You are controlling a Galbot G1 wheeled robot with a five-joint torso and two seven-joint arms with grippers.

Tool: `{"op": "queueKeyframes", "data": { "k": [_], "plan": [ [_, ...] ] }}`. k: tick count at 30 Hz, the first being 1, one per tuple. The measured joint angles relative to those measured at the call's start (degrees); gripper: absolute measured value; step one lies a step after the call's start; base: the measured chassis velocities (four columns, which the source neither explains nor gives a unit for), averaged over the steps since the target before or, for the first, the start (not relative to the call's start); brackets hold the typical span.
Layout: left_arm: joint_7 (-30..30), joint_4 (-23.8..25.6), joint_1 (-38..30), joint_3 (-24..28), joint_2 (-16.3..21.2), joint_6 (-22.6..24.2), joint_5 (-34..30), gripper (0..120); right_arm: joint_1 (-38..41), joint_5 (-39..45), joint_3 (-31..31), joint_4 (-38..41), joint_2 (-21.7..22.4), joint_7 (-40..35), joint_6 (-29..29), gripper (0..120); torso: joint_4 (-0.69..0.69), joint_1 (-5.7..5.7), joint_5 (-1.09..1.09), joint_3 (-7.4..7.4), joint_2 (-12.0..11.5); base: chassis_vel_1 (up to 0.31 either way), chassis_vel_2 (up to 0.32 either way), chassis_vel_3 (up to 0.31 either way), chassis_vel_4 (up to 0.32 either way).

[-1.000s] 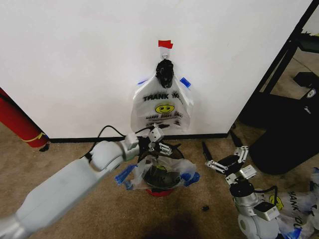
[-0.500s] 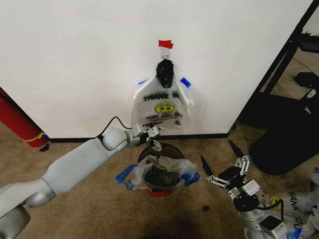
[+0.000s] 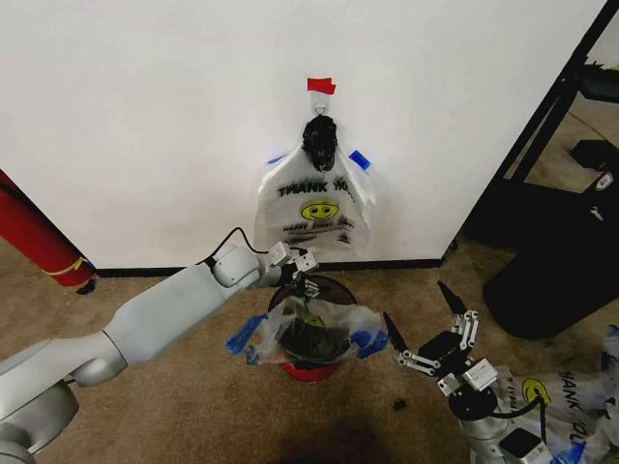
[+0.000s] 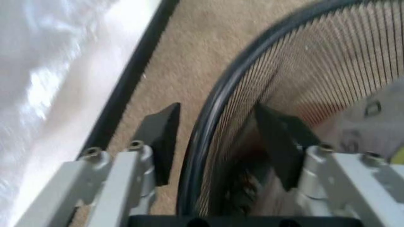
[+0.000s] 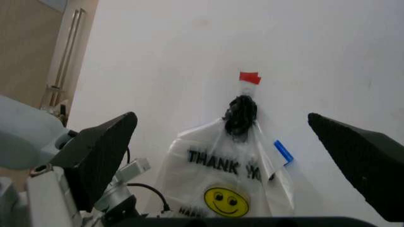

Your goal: Pick up the garbage bag from the wall and place it over the trash bin.

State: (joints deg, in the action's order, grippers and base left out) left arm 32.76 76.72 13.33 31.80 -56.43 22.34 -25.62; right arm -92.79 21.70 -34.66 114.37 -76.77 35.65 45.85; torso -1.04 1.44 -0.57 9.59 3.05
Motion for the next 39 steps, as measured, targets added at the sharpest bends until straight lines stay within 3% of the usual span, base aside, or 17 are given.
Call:
{"op": "queueKeyframes", "data": {
  "k": [7, 15, 20, 23, 26, 29, 34, 35, 39],
  "plan": [
    [1.0, 2.3, 3.5, -3.4, 1.7, 1.7, 2.4, 24, 0.5, -0.7, 0.1, -1.2, 0.2, 0.2, 0.7, 100, 0.00, 0.00, 0.00, -0.01, 0.0, 0.000, 0.000, 0.000, 0.000],
    [-10.1, 5.4, 11.9, -11.7, 2.5, 10.5, -4.0, 5, 1.0, -0.9, 0.3, -2.4, 0.9, 0.0, 1.3, 100, 0.01, -0.01, 0.01, -0.02, 0.0, 0.000, 0.000, 0.000, 0.000],
    [-25.8, 12.5, 22.0, -23.8, 3.6, 16.7, -18.7, 1, 1.6, -0.4, 0.6, -3.1, 1.8, -0.2, 1.4, 100, -0.02, -0.01, -0.02, 0.00, 0.0, 0.000, 0.000, 0.000, 0.000],
    [-30.5, 15.4, 25.4, -27.4, 3.8, 18.0, -22.9, 1, 2.0, -0.3, 0.9, -3.4, 1.9, -0.2, 1.4, 100, 0.00, 0.00, -0.03, 0.01, 0.0, 0.000, 0.000, 0.000, 0.000],
    [-37.7, 21.4, 31.6, -32.6, 4.2, 19.3, -28.9, 0, 2.9, -0.4, 1.5, -3.9, 2.3, -0.2, 1.4, 100, 0.01, 0.00, -0.01, 0.01, 0.0, 0.000, 0.000, 0.000, 0.000],
    [-41.3, 24.7, 35.1, -35.5, 4.2, 19.1, -30.8, 0, 3.5, -0.4, 1.9, -4.2, 2.6, -0.2, 1.4, 100, 0.01, 0.00, -0.02, 0.01, 0.0, 0.000, 0.000, 0.000, 0.000],
    [-57.7, 31.4, 41.2, -40.1, 3.1, 15.9, -38.4, 0, 4.9, -0.4, 2.3, -5.9, 3.3, -0.4, 1.4, 100, -0.01, 0.00, -0.01, 0.01, 0.0, 0.000, 0.000, 0.000, 0.000],
    [-57.7, 31.4, 41.2, -40.1, 3.1, 15.9, -38.4, 0, 4.9, -0.4, 2.3, -5.9, 3.3, -0.4, 1.4, 100, -0.01, 0.00, -0.01, 0.01, 0.0, 0.000, 0.000, 0.000, 0.000],
    [-70.4, 36.5, 46.0, -43.1, 2.9, 12.5, -45.8, 0, 5.4, 0.1, 2.6, -7.4, 4.0, -1.2, 1.4, 100, 0.00, 0.00, 0.00, 0.00, 0.0, 0.000, 0.000, 0.000, 0.000]
  ]
}}
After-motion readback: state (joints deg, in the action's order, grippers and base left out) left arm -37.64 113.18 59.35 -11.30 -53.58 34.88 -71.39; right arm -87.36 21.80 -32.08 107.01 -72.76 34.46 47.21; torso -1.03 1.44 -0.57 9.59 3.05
